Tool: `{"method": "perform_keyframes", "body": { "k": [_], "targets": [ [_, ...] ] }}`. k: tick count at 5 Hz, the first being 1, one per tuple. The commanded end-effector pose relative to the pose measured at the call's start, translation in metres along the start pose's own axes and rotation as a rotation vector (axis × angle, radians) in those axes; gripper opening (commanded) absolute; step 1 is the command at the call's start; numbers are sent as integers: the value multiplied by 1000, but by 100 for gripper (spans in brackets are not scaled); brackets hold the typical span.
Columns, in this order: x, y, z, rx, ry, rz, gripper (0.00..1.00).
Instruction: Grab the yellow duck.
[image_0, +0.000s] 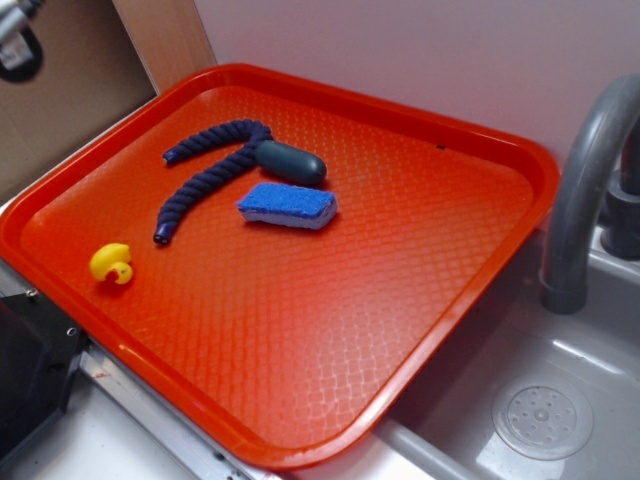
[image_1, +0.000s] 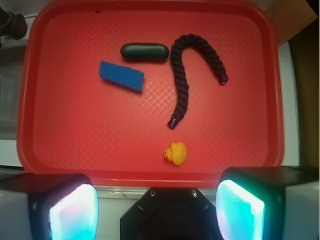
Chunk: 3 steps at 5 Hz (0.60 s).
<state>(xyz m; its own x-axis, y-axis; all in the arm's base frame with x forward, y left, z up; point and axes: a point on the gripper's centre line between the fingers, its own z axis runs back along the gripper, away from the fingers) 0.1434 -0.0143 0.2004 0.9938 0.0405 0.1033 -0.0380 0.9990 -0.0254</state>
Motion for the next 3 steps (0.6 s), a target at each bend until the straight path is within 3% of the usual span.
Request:
{"method": "perform_keyframes", "body": {
  "k": [1, 3],
  "targets": [
    [3, 6, -51, 66, 92, -21, 100],
    [1, 6, -93, 39, 181, -62, 100]
  ]
}}
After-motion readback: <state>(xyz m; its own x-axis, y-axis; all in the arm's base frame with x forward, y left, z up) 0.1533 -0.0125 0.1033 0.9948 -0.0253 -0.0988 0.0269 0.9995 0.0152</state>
